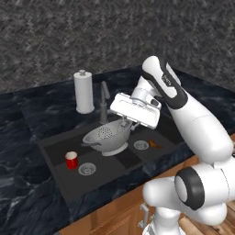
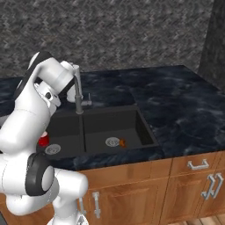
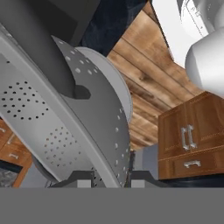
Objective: Pick the colander and mug and place them in the sink. Then turn on the water.
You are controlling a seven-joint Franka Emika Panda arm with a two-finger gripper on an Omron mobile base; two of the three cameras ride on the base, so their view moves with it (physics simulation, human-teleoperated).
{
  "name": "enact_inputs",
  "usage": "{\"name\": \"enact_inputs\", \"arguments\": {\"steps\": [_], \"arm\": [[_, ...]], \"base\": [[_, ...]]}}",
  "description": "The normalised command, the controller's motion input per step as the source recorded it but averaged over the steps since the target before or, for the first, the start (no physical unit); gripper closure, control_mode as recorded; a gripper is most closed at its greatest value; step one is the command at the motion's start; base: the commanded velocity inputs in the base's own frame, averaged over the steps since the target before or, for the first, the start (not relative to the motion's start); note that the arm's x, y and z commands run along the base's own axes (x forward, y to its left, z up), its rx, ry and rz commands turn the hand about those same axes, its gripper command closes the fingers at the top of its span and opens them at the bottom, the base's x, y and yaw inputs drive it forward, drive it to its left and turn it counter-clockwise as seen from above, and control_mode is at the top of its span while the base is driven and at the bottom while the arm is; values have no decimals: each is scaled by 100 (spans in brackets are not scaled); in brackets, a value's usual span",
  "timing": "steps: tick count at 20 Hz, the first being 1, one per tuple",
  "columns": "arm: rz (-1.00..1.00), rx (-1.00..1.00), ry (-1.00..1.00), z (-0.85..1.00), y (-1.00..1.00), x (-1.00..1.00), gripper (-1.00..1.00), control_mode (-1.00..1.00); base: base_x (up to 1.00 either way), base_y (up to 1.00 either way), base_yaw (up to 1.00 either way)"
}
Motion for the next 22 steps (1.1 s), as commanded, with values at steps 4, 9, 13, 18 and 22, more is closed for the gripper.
{"name": "enact_inputs", "arguments": {"steps": [4,9,13,18,22], "arm": [[0,0,0,0,0,0,100,100],[0,0,0,0,0,0,100,100],[0,0,0,0,0,0,100,100],[0,0,0,0,0,0,100,100],[0,0,0,0,0,0,100,100]], "base": [[57,-44,-16],[59,-61,-9],[37,-26,0],[63,-54,7],[100,-27,0]]}}
